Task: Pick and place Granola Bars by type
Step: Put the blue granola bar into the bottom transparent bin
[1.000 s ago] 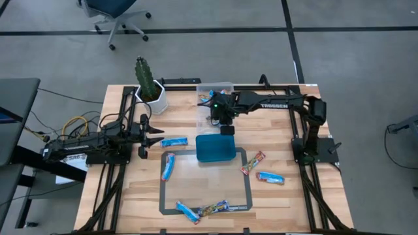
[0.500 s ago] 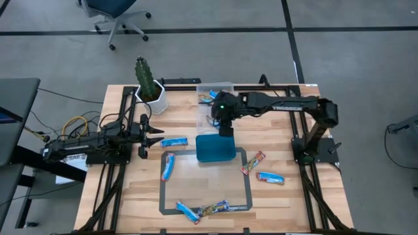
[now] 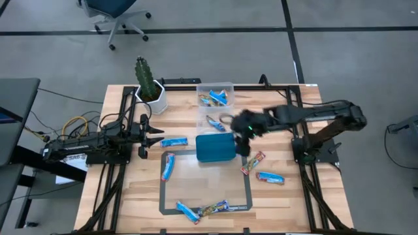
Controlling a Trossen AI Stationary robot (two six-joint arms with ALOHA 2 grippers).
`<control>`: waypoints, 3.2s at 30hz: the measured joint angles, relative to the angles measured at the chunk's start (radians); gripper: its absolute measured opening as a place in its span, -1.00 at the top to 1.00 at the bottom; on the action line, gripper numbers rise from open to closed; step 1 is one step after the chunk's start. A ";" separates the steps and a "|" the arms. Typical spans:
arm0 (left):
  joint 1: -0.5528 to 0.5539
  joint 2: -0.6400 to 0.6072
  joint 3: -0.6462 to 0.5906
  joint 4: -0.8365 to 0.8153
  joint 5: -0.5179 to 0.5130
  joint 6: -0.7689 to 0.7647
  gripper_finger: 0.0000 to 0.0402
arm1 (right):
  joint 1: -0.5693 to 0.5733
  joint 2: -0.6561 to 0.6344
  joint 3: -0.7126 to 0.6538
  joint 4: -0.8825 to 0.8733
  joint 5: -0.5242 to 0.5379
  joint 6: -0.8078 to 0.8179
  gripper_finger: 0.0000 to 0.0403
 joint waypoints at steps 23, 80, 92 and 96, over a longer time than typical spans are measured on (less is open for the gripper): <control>0.000 0.000 0.000 0.000 0.000 0.000 0.37 | 0.637 -0.198 -0.400 0.265 0.035 0.187 0.34; 0.000 0.006 0.000 0.001 0.000 0.000 0.37 | 0.487 0.746 0.186 0.369 0.003 -0.332 -0.27; 0.000 0.006 0.000 0.000 0.000 0.000 0.37 | 0.482 0.759 0.187 0.373 -0.005 -0.301 0.25; 0.000 0.006 0.000 0.000 0.000 0.000 0.37 | 0.482 0.759 0.187 0.373 -0.005 -0.293 0.57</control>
